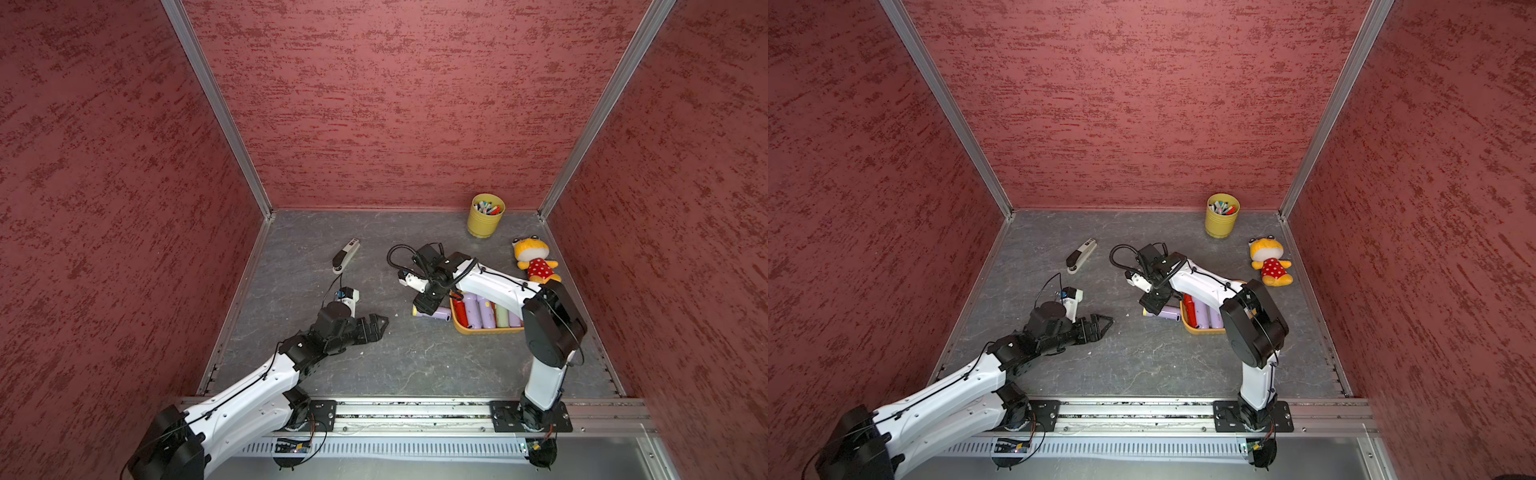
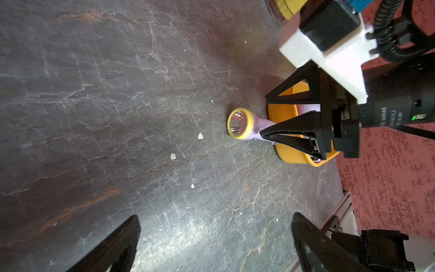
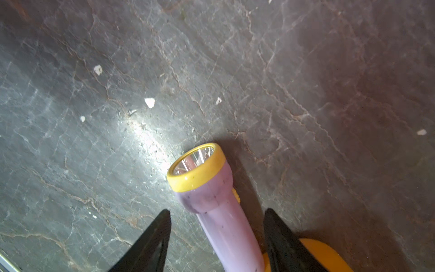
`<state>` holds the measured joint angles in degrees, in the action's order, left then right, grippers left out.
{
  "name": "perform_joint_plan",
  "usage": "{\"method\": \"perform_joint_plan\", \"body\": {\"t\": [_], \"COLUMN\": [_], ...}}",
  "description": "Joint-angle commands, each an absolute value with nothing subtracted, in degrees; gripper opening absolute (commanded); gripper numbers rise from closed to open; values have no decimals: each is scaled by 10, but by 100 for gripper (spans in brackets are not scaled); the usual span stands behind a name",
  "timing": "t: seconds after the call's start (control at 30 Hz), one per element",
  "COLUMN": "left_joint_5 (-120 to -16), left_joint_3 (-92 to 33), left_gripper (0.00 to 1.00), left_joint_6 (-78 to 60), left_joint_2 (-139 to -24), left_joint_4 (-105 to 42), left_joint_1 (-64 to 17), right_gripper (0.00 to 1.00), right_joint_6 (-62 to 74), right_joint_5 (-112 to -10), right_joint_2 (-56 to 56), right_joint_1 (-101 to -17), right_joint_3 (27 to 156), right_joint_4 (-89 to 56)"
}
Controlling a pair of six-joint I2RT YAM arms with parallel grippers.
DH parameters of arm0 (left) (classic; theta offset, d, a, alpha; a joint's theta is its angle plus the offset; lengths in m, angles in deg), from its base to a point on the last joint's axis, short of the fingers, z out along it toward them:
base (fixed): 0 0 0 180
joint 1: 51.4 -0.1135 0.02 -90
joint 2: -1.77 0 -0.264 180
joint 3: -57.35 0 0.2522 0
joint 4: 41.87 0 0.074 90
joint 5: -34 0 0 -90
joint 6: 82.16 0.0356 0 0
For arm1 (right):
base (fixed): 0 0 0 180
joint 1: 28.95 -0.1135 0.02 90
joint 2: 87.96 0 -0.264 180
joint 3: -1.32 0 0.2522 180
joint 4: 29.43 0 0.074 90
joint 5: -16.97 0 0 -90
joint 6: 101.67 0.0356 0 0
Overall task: Put the flashlights into the storage boxes
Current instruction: Pick up the flashlight from the center of the board.
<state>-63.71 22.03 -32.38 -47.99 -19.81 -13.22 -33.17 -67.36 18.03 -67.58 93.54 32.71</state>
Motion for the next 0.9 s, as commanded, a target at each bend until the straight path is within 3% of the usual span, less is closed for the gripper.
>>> {"method": "perform_joint_plan", "body": {"t": [0.0, 0.87], "left_joint_5": [-652, -660], "left_joint_3": [206, 189], "left_gripper": [100, 100], "left_joint_6": [-313, -309], "left_joint_2": [-496, -538], "left_joint_4": [-235, -259], "left_joint_1": [-135, -135], "right_gripper": [65, 53], "right_joint_6": [-369, -365], "right_joint_5": [-690, -706], "right_joint_2": [163, 213], "right_joint_1": [-677, -678], "right_joint_3": [916, 879], "right_joint_4": [345, 301]}}
